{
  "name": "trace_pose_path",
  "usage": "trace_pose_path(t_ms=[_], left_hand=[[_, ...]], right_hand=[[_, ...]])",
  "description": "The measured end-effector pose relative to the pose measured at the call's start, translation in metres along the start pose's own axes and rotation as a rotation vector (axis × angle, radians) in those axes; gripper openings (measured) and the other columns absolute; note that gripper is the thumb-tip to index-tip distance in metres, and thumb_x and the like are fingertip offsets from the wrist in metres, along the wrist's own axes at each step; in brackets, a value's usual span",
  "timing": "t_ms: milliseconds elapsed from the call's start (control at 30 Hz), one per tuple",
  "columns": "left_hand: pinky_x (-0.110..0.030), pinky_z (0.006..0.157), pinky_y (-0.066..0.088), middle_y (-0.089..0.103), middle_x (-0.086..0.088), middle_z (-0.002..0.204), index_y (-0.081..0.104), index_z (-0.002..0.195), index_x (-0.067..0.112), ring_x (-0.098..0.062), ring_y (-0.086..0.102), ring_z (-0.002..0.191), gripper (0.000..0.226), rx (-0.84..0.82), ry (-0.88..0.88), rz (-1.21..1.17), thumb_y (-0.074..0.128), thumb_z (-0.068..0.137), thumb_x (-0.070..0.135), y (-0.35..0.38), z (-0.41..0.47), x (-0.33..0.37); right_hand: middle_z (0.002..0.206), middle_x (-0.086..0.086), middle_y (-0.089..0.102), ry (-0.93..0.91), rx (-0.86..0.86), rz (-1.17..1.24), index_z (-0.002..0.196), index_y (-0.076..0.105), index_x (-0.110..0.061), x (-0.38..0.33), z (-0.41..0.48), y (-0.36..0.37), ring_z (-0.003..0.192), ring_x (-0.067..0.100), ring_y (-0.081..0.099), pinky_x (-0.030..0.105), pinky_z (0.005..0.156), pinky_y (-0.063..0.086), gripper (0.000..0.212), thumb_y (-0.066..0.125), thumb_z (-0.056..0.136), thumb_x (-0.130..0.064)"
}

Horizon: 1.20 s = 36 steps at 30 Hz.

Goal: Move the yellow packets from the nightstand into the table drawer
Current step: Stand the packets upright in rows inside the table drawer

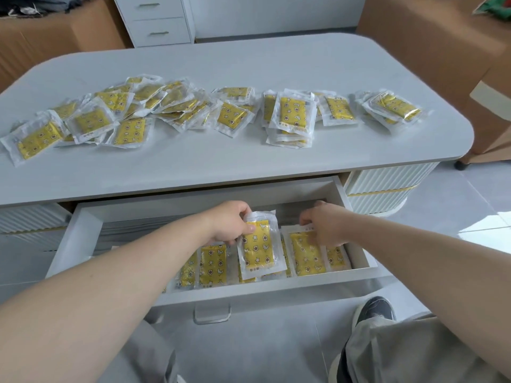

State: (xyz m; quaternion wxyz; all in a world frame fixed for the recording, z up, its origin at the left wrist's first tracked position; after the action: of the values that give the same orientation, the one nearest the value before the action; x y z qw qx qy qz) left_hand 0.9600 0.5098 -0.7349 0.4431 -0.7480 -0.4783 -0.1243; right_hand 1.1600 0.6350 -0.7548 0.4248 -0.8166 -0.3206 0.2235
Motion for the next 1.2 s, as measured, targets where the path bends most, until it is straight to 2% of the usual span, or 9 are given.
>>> trace_pose_path(t_ms=[200, 300, 433, 633, 800, 933, 1067, 1133, 1200], left_hand=[[-0.024, 0.054, 0.048, 0.067, -0.009, 0.091, 0.06, 0.102, 0.016, -0.018, 0.056, 0.07, 0.008, -0.029, -0.044, -0.114, 0.066, 0.096, 0.015, 0.009, 0.013, -0.002], [-0.026, 0.059, 0.05, 0.07, -0.005, 0.091, 0.061, 0.095, 0.019, -0.017, 0.059, 0.071, 0.007, -0.055, -0.03, -0.113, 0.068, 0.095, 0.018, 0.015, 0.017, -0.001], [-0.031, 0.068, 0.054, 0.069, -0.005, 0.1, 0.063, 0.1, 0.022, -0.019, 0.059, 0.076, 0.012, -0.082, -0.017, -0.083, 0.071, 0.093, 0.019, 0.025, 0.024, -0.003], [-0.028, 0.063, 0.052, 0.065, 0.0, 0.091, 0.062, 0.11, 0.018, -0.014, 0.061, 0.068, 0.022, 0.008, 0.069, 0.156, 0.073, 0.092, 0.023, 0.038, 0.032, -0.002], [-0.029, 0.061, 0.038, 0.056, 0.004, 0.086, 0.055, 0.088, 0.02, -0.019, 0.056, 0.083, 0.026, 0.148, 0.132, 0.399, 0.073, 0.088, 0.039, 0.044, 0.031, -0.005], [-0.033, 0.069, 0.049, 0.06, 0.003, 0.094, 0.05, 0.1, 0.022, -0.021, 0.058, 0.087, 0.036, 0.214, 0.17, 0.645, 0.066, 0.088, 0.053, 0.046, 0.026, -0.009], [-0.036, 0.077, 0.054, 0.064, 0.0, 0.107, 0.045, 0.125, 0.017, -0.023, 0.062, 0.095, 0.056, 0.253, 0.215, 0.745, 0.061, 0.09, 0.058, 0.047, 0.024, -0.007], [-0.034, 0.073, 0.054, 0.059, 0.001, 0.098, 0.038, 0.138, 0.011, -0.021, 0.06, 0.09, 0.07, 0.256, 0.232, 0.811, 0.058, 0.091, 0.06, 0.045, 0.022, -0.004], [-0.033, 0.067, 0.05, 0.05, 0.005, 0.083, 0.037, 0.139, 0.009, -0.019, 0.055, 0.082, 0.071, 0.242, 0.238, 0.808, 0.057, 0.093, 0.059, 0.04, 0.018, 0.006]], right_hand=[[0.13, 0.007, 0.042, 0.032, 0.04, -0.059, 0.14, 0.042, -0.03, -0.005, 0.0, -0.001, 0.09, 0.024, 0.061, 0.031, 0.071, 0.053, 0.061, 0.071, 0.089, -0.045], [0.133, 0.008, 0.043, 0.02, 0.057, -0.109, 0.141, 0.041, -0.027, -0.007, -0.001, -0.009, 0.097, 0.026, 0.061, 0.037, 0.08, 0.057, 0.066, 0.072, 0.087, -0.048], [0.13, 0.007, 0.048, -0.012, 0.06, -0.093, 0.139, 0.047, -0.025, -0.01, -0.008, -0.023, 0.104, 0.026, 0.06, 0.037, 0.088, 0.056, 0.055, 0.069, 0.09, -0.037], [0.12, 0.004, 0.056, -0.09, 0.063, -0.101, 0.133, 0.054, -0.021, -0.018, -0.013, -0.036, 0.107, 0.025, 0.057, 0.032, 0.083, 0.047, 0.037, 0.056, 0.098, -0.031], [0.122, 0.005, 0.055, -0.115, 0.059, -0.112, 0.133, 0.053, -0.022, -0.023, -0.012, -0.038, 0.108, 0.027, 0.057, 0.04, 0.092, 0.052, 0.036, 0.056, 0.099, -0.034], [0.118, 0.004, 0.055, -0.128, 0.063, -0.129, 0.13, 0.054, -0.022, -0.029, -0.013, -0.041, 0.105, 0.027, 0.058, 0.044, 0.091, 0.054, 0.033, 0.054, 0.099, -0.033], [0.113, 0.003, 0.056, -0.127, 0.083, -0.14, 0.127, 0.056, -0.022, -0.035, -0.016, -0.047, 0.099, 0.026, 0.06, 0.043, 0.086, 0.056, 0.029, 0.052, 0.099, -0.025], [0.113, 0.0, 0.057, -0.132, 0.1, -0.112, 0.128, 0.056, -0.025, -0.039, -0.019, -0.054, 0.098, 0.024, 0.06, 0.039, 0.083, 0.056, 0.032, 0.05, 0.097, -0.018], [0.111, -0.003, 0.06, -0.154, 0.111, -0.09, 0.125, 0.059, -0.024, -0.043, -0.023, -0.066, 0.102, 0.022, 0.06, 0.034, 0.083, 0.054, 0.034, 0.047, 0.097, -0.012]])
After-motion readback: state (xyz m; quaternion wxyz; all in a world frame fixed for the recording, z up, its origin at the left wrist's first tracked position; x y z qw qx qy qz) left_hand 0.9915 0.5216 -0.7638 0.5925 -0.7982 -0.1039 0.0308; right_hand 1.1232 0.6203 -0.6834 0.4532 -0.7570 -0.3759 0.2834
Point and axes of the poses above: each hand's wrist, its own z-axis towards the middle knuckle, its own y-axis out of the palm, x = y × z, the point moved 1 cm from there along z, towards the middle knuckle
